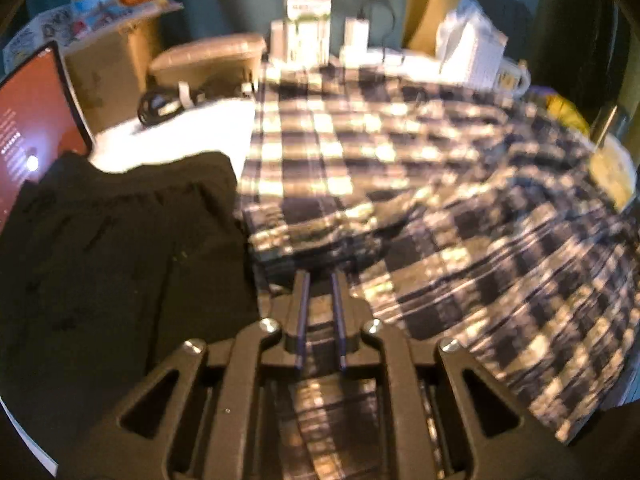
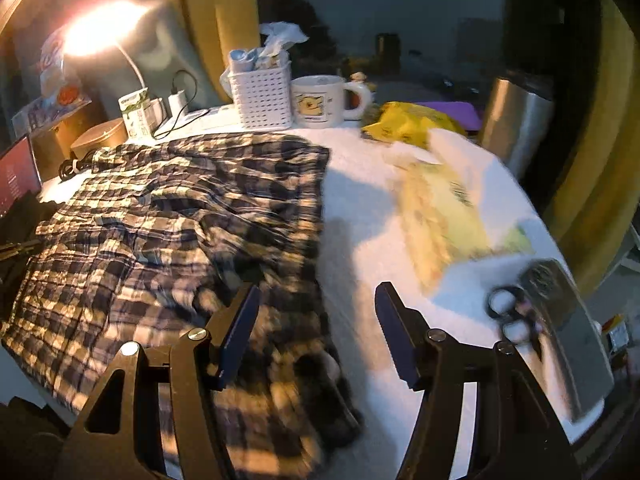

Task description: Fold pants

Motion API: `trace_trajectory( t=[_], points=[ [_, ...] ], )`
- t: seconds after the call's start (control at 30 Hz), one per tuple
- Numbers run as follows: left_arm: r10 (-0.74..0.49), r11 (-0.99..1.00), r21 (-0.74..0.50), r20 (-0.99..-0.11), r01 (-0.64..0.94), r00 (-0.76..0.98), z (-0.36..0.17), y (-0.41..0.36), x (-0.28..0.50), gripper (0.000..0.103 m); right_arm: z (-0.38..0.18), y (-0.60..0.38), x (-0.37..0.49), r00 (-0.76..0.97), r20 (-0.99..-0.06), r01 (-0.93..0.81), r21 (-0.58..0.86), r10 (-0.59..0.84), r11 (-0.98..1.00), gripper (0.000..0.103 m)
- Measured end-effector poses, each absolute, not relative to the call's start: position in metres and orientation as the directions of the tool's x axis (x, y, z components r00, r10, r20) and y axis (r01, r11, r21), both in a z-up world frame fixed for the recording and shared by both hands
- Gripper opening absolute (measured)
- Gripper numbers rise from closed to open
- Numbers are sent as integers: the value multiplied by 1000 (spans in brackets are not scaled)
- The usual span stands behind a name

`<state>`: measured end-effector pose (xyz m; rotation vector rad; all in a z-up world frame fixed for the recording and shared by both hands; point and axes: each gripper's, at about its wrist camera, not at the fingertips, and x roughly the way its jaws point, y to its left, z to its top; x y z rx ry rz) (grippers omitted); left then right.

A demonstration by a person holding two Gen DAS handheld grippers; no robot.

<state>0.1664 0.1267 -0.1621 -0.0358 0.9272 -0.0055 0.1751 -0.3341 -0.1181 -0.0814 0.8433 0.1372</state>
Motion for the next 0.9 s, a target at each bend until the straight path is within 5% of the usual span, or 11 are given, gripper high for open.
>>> trace_trajectory(
  t=[0.33,0.63,0.87,0.9],
  points=[
    [-70,990,-134,-756,-49,651,-120,158,182,12,-103,-332,254,675,-735,-156,-64,59,986,64],
    [-83,995,-103,-778,4,623,-121,155,288,12,-131,-333,357,587,-799,-151,49,130,987,62],
    [-107,993,-115,-817,21,567,-152,140,328,12,-162,-337,385,485,-846,-142,175,223,974,47],
    [-105,993,-120,-827,8,552,-158,142,333,12,-163,-333,386,482,-847,-160,167,224,973,37]
  ],
)
